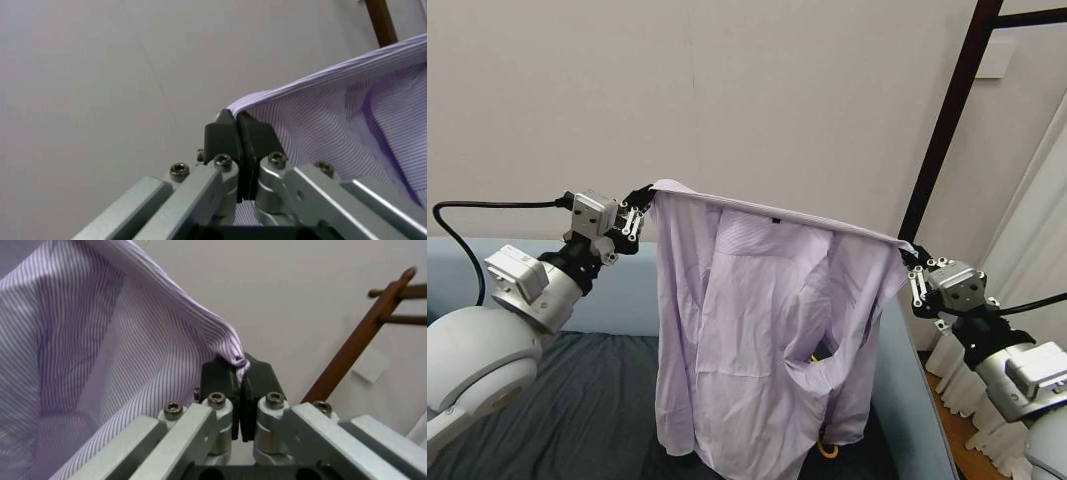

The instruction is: Pick up the clothes from the sofa and hang them on the clothes hanger.

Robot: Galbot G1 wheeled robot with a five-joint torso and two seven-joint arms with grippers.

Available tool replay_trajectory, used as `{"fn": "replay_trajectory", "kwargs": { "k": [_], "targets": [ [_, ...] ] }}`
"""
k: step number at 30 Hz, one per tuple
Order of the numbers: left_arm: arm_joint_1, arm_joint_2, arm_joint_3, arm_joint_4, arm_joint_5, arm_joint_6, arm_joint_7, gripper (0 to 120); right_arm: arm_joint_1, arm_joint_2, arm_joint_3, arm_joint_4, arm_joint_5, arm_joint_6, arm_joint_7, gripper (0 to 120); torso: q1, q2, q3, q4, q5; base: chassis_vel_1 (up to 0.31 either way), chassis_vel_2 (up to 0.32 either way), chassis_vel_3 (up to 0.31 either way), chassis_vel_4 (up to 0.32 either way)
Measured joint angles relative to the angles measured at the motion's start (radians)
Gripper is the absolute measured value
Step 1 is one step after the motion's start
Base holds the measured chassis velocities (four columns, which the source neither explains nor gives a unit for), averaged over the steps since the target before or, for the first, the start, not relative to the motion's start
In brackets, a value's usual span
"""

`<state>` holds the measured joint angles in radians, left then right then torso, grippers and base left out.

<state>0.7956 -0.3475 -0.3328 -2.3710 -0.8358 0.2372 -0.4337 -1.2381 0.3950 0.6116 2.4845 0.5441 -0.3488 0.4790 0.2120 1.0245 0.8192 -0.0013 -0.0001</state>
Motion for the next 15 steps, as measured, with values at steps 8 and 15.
{"fn": "replay_trajectory", "kwargs": {
  "k": [8,15],
  "targets": [
    [0.026,0.009,-0.048,-0.043,0.005,0.036,-0.066,0,0.079,0.029,-0.017,-0.019,0.034,0.12,-0.048,0,0.0,0.0,0.0,-0.0001,-0.0002,0.0,0.0,0.0,0.0],
    [0.083,-0.042,0.03,0.037,0.032,0.049,-0.066,0,0.031,0.169,-0.185,-0.131,-0.072,0.234,-0.172,0,0.0,0.0,0.0,-0.0005,-0.0001,0.0,0.0,0.0,0.0]
  ]
}}
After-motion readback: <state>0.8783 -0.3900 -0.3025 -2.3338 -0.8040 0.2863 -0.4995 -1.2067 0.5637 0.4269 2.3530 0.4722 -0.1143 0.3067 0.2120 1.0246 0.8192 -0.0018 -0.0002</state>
